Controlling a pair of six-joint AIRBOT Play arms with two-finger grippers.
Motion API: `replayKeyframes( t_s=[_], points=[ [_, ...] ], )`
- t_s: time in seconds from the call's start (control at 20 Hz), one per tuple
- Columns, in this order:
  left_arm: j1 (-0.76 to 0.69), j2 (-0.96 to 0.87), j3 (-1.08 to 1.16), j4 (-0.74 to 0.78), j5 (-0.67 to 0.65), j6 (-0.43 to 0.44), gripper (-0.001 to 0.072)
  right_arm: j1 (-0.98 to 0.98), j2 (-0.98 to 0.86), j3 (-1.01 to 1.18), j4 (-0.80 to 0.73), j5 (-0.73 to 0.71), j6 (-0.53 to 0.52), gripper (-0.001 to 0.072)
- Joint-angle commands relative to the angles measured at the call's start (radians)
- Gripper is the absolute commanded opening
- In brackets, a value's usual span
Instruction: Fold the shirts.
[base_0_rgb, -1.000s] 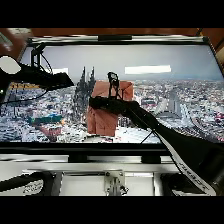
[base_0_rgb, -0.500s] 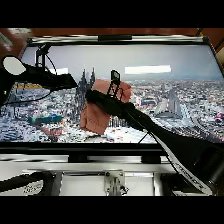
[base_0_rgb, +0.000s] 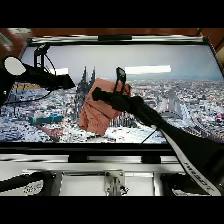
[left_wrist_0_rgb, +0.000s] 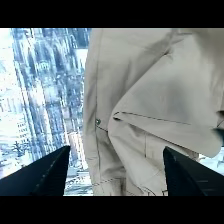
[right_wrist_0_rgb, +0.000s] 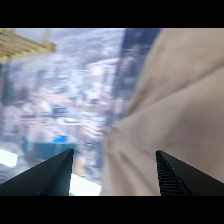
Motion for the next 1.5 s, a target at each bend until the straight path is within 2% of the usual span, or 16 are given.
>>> replayKeyframes(
  t_s=[0.0, 0.1, 0.25, 0.4, 0.5, 0.95, 1.0, 1.05, 1.1, 1.2, 1.25, 1.45],
  points=[
    [0.002, -0.002, 0.001, 0.019, -0.001, 0.000, 0.0710, -0.177, 0.083, 0.001, -0.192, -0.358, -0.023, 0.0624],
    [0.002, -0.008, 0.001, 0.018, -0.001, 0.000, 0.0710, -0.312, 0.074, -0.005, -0.087, -0.525, -0.129, 0.0676],
    [0.002, -0.024, 0.001, 0.018, -0.001, -0.001, 0.0710, -0.401, 0.006, -0.008, 0.163, -0.554, -0.246, 0.0676],
    [0.002, -0.037, 0.001, 0.018, -0.001, 0.000, 0.0710, -0.359, -0.073, -0.008, 0.258, -0.558, -0.304, 0.0676],
    [0.002, -0.041, 0.000, 0.018, -0.001, 0.000, 0.0710, -0.307, -0.107, -0.008, 0.263, -0.554, -0.330, 0.0676],
    [0.002, -0.043, 0.000, 0.017, -0.001, 0.000, 0.0710, -0.234, -0.181, -0.008, 0.327, -0.419, -0.329, 0.0674],
    [0.002, -0.043, 0.000, 0.017, -0.001, 0.000, 0.0710, -0.226, -0.183, -0.007, 0.349, -0.391, -0.330, 0.0654],
    [0.002, -0.043, 0.000, 0.017, -0.001, -0.001, 0.0710, -0.222, -0.183, 0.002, 0.370, -0.375, -0.330, 0.0561],
    [0.002, -0.043, 0.000, 0.017, -0.001, -0.001, 0.0710, -0.223, -0.183, 0.019, 0.385, -0.374, -0.332, 0.0462],
    [0.001, -0.043, 0.000, 0.017, -0.001, -0.001, 0.0710, -0.224, -0.183, 0.078, 0.388, -0.393, -0.344, 0.0179],
    [0.000, -0.043, 0.000, 0.017, -0.001, -0.001, 0.0710, -0.224, -0.181, 0.113, 0.388, -0.399, -0.352, 0.0130],
    [0.000, -0.043, 0.000, 0.016, 0.000, -0.001, 0.0710, -0.223, -0.182, 0.265, 0.384, -0.364, -0.378, 0.0073]
  ],
)
